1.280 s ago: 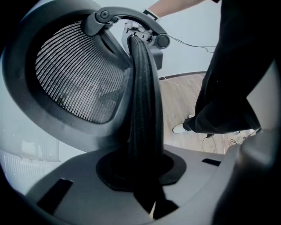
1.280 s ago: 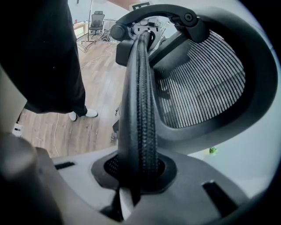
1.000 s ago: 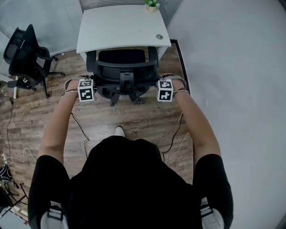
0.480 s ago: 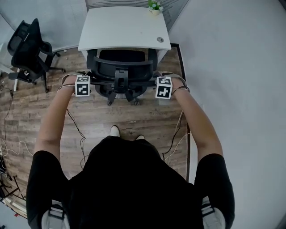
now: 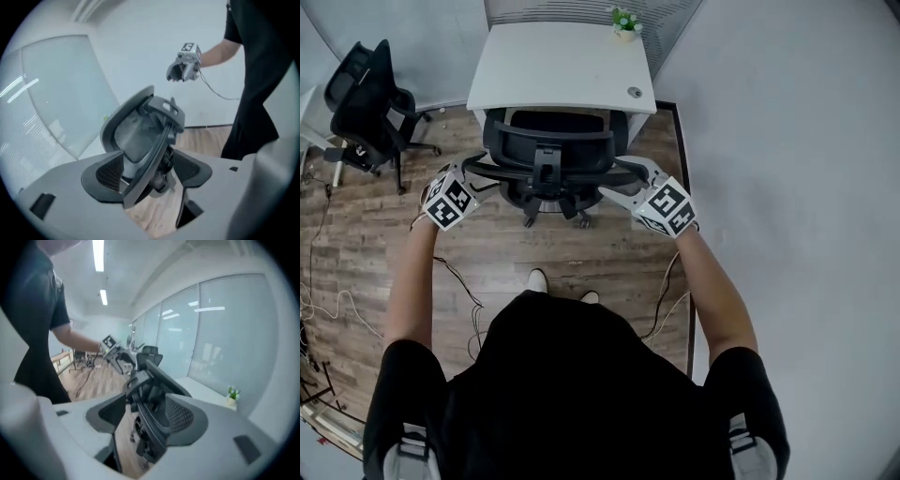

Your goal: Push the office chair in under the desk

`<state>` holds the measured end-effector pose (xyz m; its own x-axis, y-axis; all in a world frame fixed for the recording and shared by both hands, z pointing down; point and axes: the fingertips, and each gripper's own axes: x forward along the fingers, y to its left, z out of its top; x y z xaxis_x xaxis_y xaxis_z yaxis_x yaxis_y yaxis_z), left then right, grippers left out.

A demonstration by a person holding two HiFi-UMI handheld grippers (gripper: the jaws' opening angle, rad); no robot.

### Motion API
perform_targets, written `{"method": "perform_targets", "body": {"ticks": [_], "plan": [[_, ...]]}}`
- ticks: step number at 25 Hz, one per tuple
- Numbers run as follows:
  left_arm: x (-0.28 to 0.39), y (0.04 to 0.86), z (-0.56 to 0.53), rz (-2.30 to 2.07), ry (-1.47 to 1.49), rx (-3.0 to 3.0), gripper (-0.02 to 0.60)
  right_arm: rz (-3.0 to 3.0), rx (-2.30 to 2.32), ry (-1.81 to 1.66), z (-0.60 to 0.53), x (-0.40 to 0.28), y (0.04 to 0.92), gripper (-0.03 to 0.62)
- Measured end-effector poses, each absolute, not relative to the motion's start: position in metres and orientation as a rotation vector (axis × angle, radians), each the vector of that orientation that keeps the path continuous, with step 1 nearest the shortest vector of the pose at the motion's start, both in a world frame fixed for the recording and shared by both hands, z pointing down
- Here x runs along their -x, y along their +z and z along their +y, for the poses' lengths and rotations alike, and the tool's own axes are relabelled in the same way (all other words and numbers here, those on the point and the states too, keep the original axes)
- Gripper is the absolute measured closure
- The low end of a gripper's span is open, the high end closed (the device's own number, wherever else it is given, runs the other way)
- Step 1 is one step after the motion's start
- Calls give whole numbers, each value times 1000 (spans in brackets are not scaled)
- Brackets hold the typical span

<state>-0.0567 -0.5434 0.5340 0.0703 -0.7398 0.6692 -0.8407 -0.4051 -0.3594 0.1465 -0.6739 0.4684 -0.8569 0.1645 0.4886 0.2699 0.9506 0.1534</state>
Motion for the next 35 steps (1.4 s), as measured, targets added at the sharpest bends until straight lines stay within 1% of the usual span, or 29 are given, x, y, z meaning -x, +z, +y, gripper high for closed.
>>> {"method": "perform_targets", "body": {"ticks": [3,7,9,11,13,15,18,19,20,24,35], "plan": [[10,490,-542,-1778,983,-2276,258,-2833,315,-128,-650,-152,422,330],[-47,423,-543,-1897,556,-2374,262,-3010,383,35,-619,-159,370,356],[-68,391,-539,-1954,346,-2398,292,-3058,402,81,-606,-163,354,365],[-84,369,-536,-1993,224,-2413,329,-3097,370,70,-598,-167,344,384],[-98,361,-534,-2018,208,-2426,363,-3127,305,10,-595,-171,339,428],[-110,362,-532,-2033,211,-2433,433,-3142,261,-33,-592,-175,340,487],[-124,368,-532,-2030,176,-2428,541,-3141,251,-39,-586,-181,345,540],[-128,369,-532,-2029,162,-2427,570,-3142,250,-37,-584,-183,345,554],[-131,370,-533,-2028,150,-2429,581,-3143,248,-36,-582,-184,346,565],[-144,374,-536,-2012,141,-2449,588,-3142,221,-30,-580,-189,350,591],[-148,370,-541,-1999,103,-2452,588,-3122,225,-56,-575,-189,356,591]]}}
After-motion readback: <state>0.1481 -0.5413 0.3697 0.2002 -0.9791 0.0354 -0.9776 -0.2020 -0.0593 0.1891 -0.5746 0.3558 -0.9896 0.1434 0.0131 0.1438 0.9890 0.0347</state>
